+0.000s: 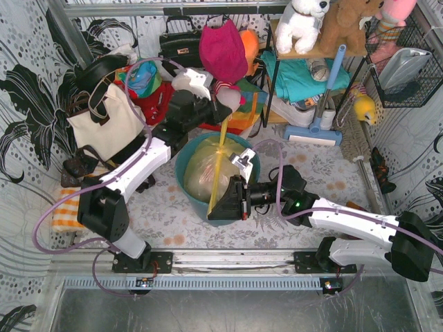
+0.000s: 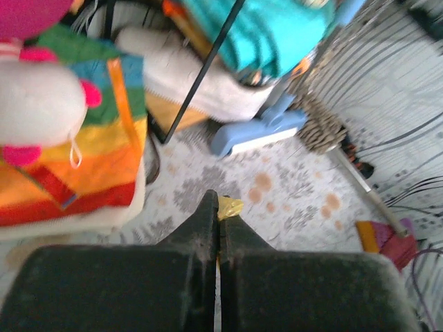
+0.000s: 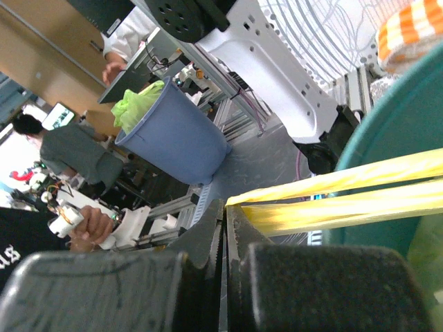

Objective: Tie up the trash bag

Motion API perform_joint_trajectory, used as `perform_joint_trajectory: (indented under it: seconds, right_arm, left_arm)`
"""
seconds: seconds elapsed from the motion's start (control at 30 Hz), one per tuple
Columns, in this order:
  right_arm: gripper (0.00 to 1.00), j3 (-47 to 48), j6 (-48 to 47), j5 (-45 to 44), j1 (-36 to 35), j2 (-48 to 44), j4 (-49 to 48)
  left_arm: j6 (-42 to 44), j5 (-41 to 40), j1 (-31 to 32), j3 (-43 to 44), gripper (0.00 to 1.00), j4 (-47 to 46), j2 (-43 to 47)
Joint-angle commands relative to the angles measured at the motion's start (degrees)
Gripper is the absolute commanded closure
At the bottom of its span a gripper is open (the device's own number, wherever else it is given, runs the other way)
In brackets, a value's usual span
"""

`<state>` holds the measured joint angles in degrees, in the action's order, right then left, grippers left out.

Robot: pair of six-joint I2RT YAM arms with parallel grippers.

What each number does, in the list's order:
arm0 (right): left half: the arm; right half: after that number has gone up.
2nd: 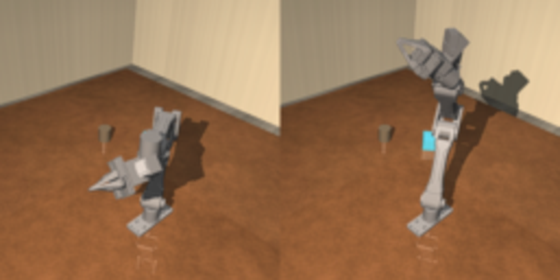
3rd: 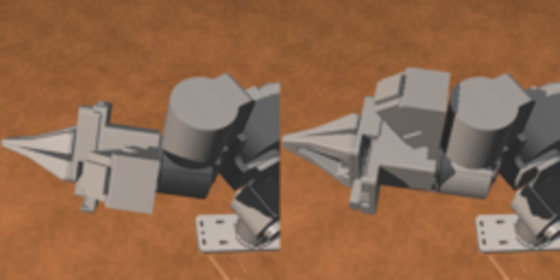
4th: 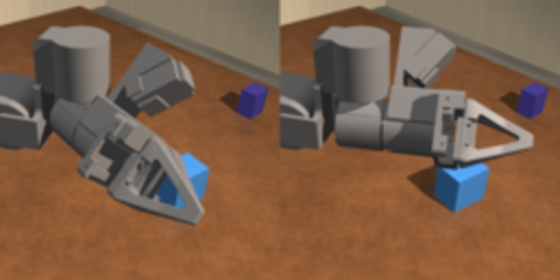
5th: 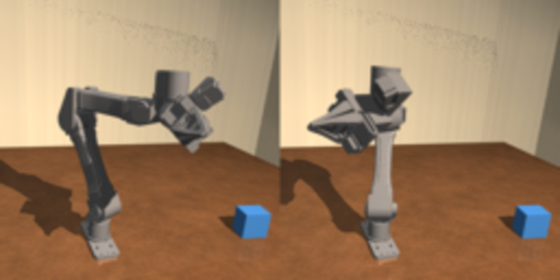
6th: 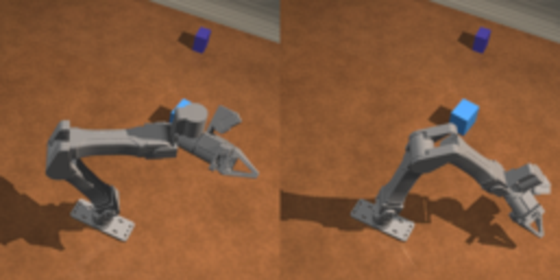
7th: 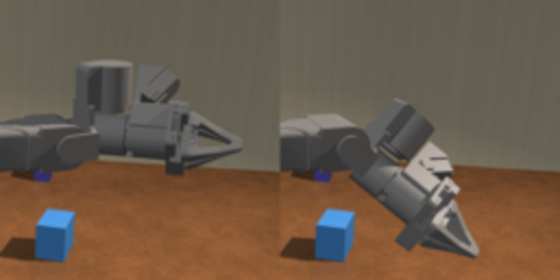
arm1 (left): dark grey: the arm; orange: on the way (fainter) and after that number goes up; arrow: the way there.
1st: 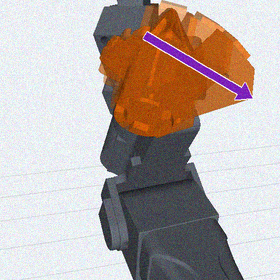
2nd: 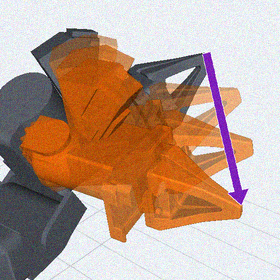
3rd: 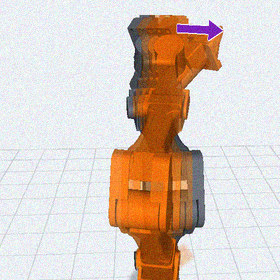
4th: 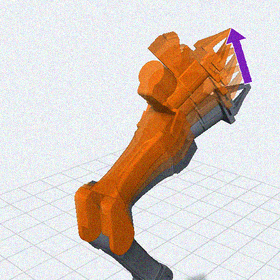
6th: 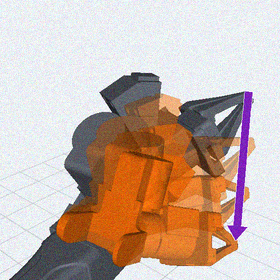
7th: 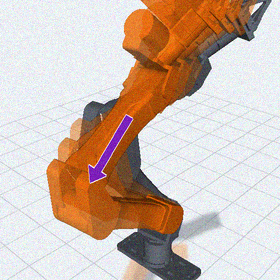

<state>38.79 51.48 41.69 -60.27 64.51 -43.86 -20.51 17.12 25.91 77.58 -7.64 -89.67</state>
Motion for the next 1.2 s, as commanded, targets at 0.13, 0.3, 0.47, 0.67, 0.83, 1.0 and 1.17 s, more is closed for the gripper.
perform_joint_trajectory:
  seconds: [0.13, 0.3, 0.47, 0.67, 0.83, 1.0, 1.17]
  right_arm:
    - [1.0, 4.83, 3.48, 11.38, -2.7, -1.78, -2.54]
    - [1.0, 15.8, -1.89, 14.95, -2.68, -1.51, 6.13]
    - [1.0, 20.42, -1.14, 16.0, -2.69, -1.47, 4.96]
    - [1.0, 10.61, 4.63, 14.44, -2.66, -1.01, -2.38]
    - [1.0, 3.47, 12.47, 12.89, -2.71, -0.58, -14.81]
    - [1.0, 5.32, 11.1, 13.5, -2.71, -1.29, -12.31]
    - [1.0, 12.83, 8.85, 16.37, -2.79, 0.13, -5.19]
  left_arm:
    - [6.3, -13.71, -2.77, 0.96, 1.0, -5.47, -2.55]
    - [6.63, -9.22, -3.19, 10.22, 1.0, -1.51, -2.8]
    - [6.45, -7.72, -3.15, 13.05, 1.0, -0.09, -2.17]
    - [6.41, -10.76, -3.37, 6.72, 1.0, -1.55, -4.53]
    - [5.06, -11.32, -4.96, 4.78, 1.0, -1.82, -8.52]
    - [4.1, -9.68, -6.77, 8.13, 1.0, -1.3, -11.34]
    - [3.5, -7.62, -6.8, 14.52, 1.0, -0.23, -9.7]
